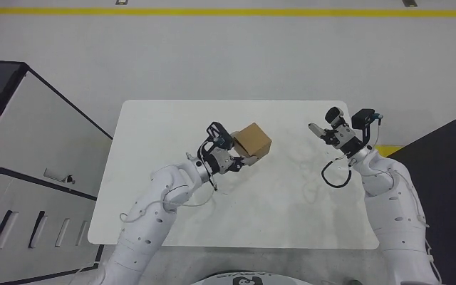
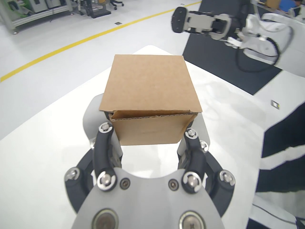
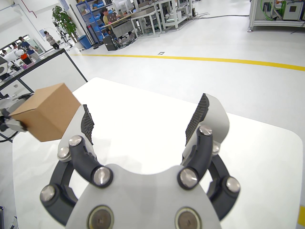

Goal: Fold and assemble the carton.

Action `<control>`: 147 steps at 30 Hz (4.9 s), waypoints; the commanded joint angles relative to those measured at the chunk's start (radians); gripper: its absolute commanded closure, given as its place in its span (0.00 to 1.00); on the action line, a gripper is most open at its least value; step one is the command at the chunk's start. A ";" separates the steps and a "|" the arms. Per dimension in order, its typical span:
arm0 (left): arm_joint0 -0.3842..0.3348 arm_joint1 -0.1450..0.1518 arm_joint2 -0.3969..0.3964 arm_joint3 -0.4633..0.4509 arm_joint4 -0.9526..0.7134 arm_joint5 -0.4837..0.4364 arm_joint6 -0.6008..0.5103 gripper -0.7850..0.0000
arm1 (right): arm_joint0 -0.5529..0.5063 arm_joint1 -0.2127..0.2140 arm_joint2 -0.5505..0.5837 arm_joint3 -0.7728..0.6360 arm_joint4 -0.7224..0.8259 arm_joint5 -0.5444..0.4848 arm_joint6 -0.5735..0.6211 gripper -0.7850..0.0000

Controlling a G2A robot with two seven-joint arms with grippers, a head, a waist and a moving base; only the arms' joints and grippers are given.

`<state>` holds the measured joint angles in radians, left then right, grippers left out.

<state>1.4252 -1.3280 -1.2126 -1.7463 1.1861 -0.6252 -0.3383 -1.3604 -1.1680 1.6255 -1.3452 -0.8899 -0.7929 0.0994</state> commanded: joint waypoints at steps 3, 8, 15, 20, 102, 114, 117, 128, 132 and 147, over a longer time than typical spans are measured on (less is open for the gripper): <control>0.062 0.027 -0.101 -0.103 -0.176 -0.142 -0.134 1.00 | 0.000 0.000 0.000 0.000 0.000 0.000 0.000 0.00; 0.079 0.055 -0.158 -0.191 -0.440 -0.173 -0.365 1.00 | 0.000 0.000 0.000 0.000 0.000 0.000 0.000 0.00; 0.070 0.068 -0.178 -0.227 -0.610 -0.125 -0.468 1.00 | 0.000 0.000 0.000 0.000 0.000 0.000 0.000 0.00; 0.072 0.068 -0.177 -0.227 -0.615 -0.120 -0.457 1.00 | 0.000 0.000 0.000 0.000 0.000 0.000 0.000 0.00; -0.608 0.275 -0.142 -0.508 -1.009 -0.167 -0.689 1.00 | 0.000 0.000 0.000 0.000 0.000 0.000 0.000 0.00; -0.635 0.294 -0.122 -0.482 -1.032 -0.168 -0.689 1.00 | 0.000 0.000 0.000 0.000 0.000 0.000 0.000 0.00; -0.623 0.295 -0.124 -0.484 -1.021 -0.151 -0.669 1.00 | 0.000 0.000 0.000 0.000 0.000 0.000 0.000 0.00; -0.540 0.311 -0.103 -0.388 -1.289 0.190 -0.689 1.00 | 0.000 0.000 0.000 0.000 0.000 0.000 0.000 0.00; -0.541 0.313 -0.109 -0.402 -1.298 0.200 -0.705 1.00 | 0.000 0.000 0.000 0.000 0.000 0.000 0.000 0.00; -0.445 0.312 -0.075 -0.363 -1.554 0.691 -0.614 1.00 | 0.000 0.000 0.000 0.000 0.000 0.000 0.000 0.00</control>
<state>0.9753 -1.0168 -1.2919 -2.1171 -0.3600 0.0100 -0.9382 -1.3604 -1.1680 1.6255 -1.3452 -0.8899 -0.7929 0.0994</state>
